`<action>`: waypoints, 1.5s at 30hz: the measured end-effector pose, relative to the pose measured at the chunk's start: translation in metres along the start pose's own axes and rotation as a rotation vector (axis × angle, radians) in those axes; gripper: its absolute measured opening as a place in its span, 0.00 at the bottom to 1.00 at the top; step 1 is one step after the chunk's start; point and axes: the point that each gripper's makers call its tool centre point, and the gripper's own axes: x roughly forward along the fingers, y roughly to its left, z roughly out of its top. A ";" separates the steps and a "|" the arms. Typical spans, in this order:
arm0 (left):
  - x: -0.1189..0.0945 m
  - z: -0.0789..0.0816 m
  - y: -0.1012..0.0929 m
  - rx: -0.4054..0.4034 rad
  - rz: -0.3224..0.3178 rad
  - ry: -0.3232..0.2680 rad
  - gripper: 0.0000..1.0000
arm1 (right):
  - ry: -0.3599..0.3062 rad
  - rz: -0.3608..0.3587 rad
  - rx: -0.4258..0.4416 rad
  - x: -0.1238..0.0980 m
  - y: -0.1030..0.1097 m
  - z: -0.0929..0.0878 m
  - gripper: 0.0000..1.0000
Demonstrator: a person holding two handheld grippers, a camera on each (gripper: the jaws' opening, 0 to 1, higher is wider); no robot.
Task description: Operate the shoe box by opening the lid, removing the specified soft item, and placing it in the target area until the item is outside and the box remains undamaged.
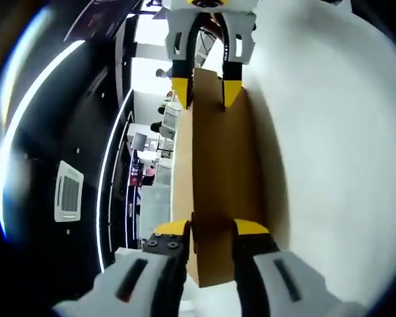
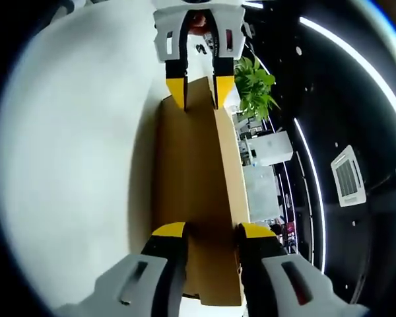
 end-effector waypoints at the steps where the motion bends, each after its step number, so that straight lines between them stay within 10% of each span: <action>1: 0.000 0.000 0.000 -0.003 0.000 -0.001 0.25 | -0.002 0.000 0.003 0.000 -0.001 0.000 0.29; 45: 0.001 -0.003 0.012 -0.025 0.000 -0.003 0.29 | -0.016 -0.019 -0.037 -0.003 -0.010 0.005 0.28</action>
